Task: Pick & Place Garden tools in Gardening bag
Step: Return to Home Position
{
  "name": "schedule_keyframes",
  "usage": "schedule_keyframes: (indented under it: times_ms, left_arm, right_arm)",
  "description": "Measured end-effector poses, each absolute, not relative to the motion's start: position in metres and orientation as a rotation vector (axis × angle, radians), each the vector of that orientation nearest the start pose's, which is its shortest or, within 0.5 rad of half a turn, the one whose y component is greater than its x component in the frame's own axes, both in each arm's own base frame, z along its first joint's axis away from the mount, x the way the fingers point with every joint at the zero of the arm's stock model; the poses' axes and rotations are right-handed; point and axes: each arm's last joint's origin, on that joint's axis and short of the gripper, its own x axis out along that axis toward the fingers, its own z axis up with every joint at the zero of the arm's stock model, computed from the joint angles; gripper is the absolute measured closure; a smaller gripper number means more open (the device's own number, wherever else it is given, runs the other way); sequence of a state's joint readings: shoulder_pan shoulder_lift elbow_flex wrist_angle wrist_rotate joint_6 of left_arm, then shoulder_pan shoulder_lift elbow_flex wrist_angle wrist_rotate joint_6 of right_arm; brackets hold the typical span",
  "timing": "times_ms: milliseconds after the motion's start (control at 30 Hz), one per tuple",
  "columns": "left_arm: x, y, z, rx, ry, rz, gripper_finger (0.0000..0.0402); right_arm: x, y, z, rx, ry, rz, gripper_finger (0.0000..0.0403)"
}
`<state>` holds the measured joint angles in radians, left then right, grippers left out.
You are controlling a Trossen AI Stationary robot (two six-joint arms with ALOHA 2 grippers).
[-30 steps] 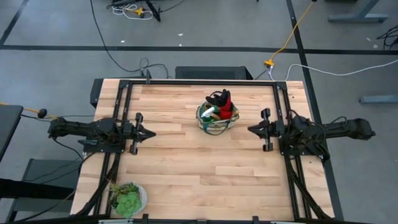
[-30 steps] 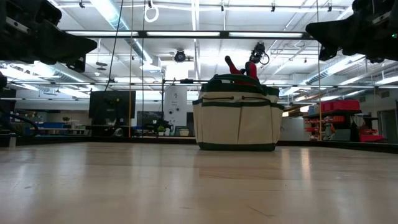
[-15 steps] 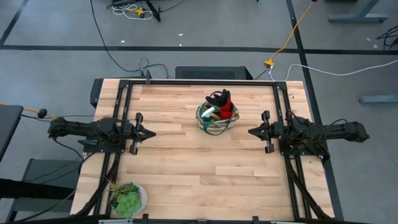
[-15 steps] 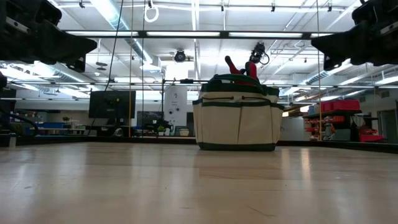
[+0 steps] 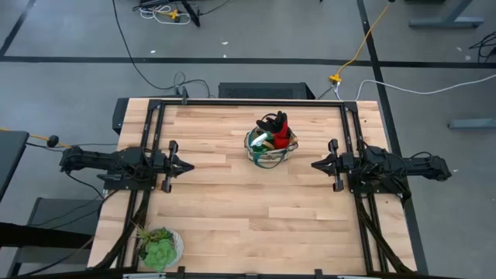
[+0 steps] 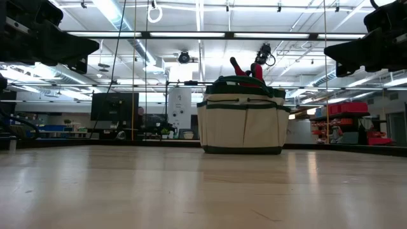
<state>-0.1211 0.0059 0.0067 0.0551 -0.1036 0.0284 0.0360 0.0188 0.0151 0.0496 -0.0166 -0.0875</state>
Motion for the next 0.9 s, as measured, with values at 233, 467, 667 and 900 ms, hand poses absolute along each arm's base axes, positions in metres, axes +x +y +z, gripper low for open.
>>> schedule_keyframes:
  times_ms: [233, 467, 667, 900]
  left_arm:
    - [0.0970, -0.0088, 0.1706, 0.022, -0.056, -0.017, 0.0376]
    - [0.0970, -0.0088, 0.1706, 0.022, -0.056, -0.017, 0.0376]
    - [0.0970, -0.0088, 0.1706, 0.022, -0.056, -0.017, 0.0376]
    - [0.0970, -0.0088, 0.1706, 0.022, -0.056, -0.017, 0.0376]
  right_arm:
    - [0.0966, 0.0040, 0.1700, -0.090, -0.031, 0.051, 0.0381]
    - [0.0966, 0.0039, 0.1696, -0.091, -0.027, 0.050, 0.0381]
    - [0.0966, 0.0035, 0.1696, -0.089, -0.025, 0.035, 0.0381]
    - [0.0968, 0.0035, 0.1694, -0.088, -0.023, 0.035, 0.0381]
